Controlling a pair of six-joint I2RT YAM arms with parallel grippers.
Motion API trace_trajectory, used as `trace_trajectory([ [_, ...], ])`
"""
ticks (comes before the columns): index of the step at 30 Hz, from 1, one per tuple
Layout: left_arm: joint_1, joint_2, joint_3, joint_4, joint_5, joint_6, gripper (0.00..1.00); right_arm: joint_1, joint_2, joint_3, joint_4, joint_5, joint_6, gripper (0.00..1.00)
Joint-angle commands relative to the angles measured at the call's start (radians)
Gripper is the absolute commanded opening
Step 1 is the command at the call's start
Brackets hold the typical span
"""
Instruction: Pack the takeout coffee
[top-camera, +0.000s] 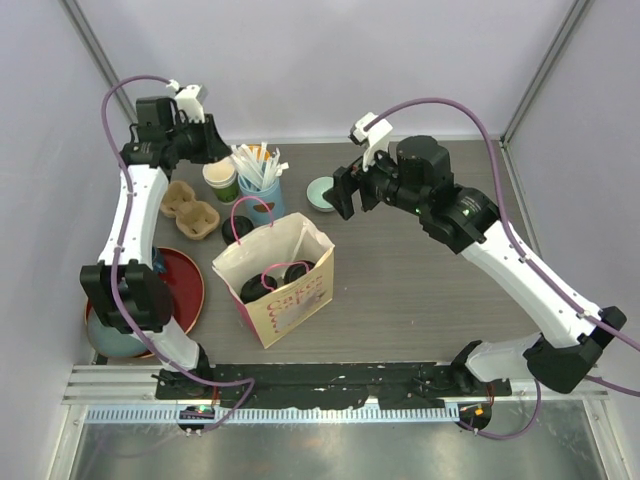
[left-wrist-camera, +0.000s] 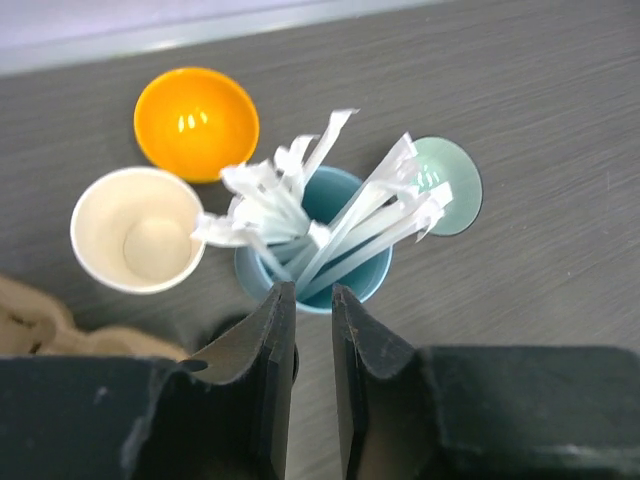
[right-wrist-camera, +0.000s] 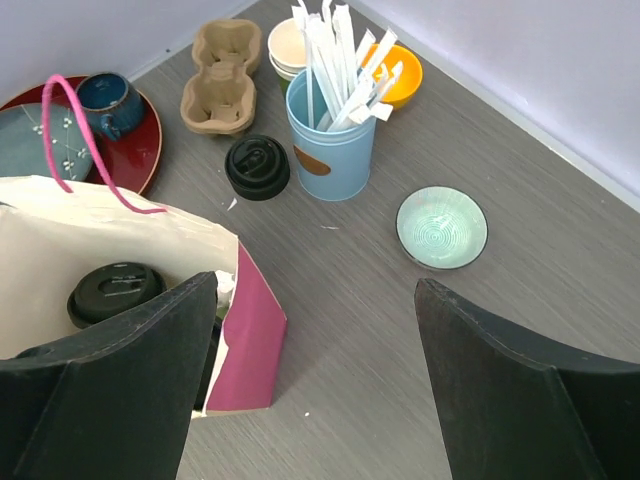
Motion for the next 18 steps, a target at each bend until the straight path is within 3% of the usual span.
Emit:
trace_trajectory([
  [1,-0.026,-0.012,-0.026,0.158,-0.03,0.014,0.25,-0.002,0.01,0.085,0.002,0.045,0.036,0.85],
  [9,-0.066,0.031,-0.053,0.229,-0.211,-0.031,0.24,-0.002,0.031,0.131,-0.023,0.045,0.065,0.84],
  [18,-0.092,0.063,-0.112,0.278,-0.25,-0.043,0.27,-0.002,0.03,0.125,-0.029,0.04,0.067,0.84],
])
